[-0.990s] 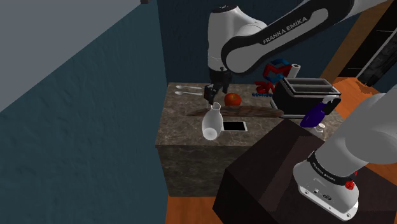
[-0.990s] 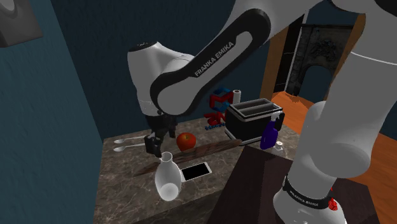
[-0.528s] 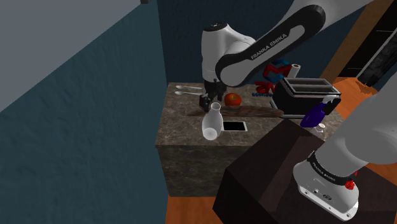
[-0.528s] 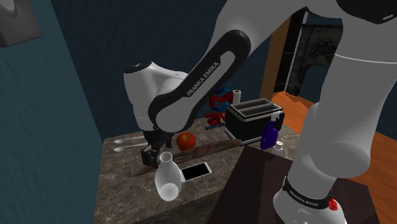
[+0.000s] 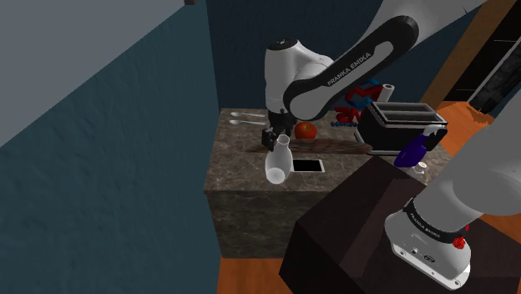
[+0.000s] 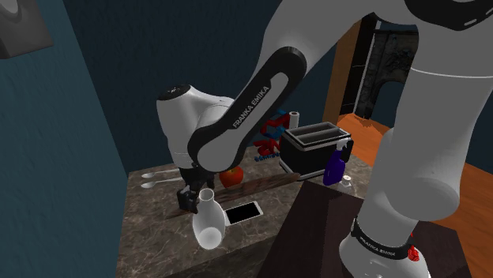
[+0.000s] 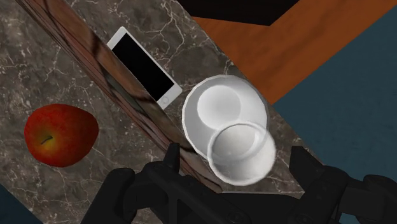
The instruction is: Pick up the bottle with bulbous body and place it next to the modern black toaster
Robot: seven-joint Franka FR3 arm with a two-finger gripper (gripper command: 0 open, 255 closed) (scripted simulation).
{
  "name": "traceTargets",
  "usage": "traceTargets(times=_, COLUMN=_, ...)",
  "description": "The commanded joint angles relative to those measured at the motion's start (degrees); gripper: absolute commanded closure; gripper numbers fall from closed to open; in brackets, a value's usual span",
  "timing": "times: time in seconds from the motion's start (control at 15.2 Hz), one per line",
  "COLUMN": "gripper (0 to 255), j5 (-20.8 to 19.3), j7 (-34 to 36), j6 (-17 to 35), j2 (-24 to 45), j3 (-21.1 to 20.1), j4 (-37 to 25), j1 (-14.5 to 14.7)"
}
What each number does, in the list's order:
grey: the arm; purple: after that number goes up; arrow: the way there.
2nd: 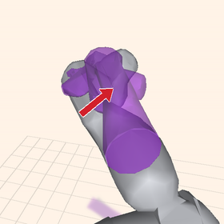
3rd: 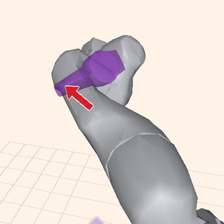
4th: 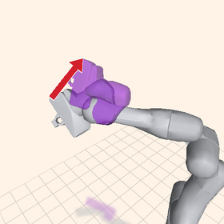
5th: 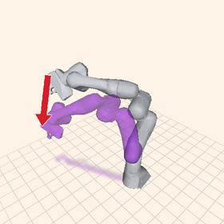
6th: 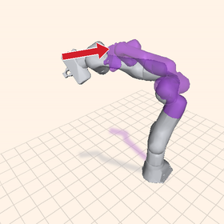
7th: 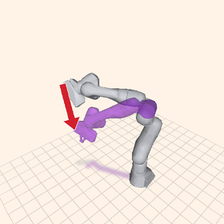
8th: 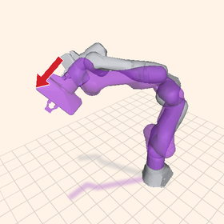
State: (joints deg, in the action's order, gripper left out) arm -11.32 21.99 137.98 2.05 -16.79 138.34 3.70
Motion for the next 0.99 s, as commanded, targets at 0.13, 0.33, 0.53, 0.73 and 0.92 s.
traceTargets(times=0.13, gripper=255, j5=0.0, j7=0.01, j6=0.01, j2=0.01, j3=0.0, j4=0.0, j1=0.0)
traceTargets(times=0.33, gripper=255, j5=-0.01, j7=0.02, j6=0.01, j2=0.02, j3=0.0, j4=0.0, j1=0.0)
traceTargets(times=0.53, gripper=255, j5=-0.01, j7=0.03, j6=0.01, j2=0.02, j3=-0.01, j4=-0.01, j1=0.01)
traceTargets(times=0.73, gripper=255, j5=-0.01, j7=0.01, j6=0.01, j2=0.01, j3=0.0, j4=0.0, j1=0.0)
traceTargets(times=0.92, gripper=255, j5=1.25, j7=-1.08, j6=-2.23, j2=-1.87, j3=-0.12, j4=-0.54, j1=0.02)
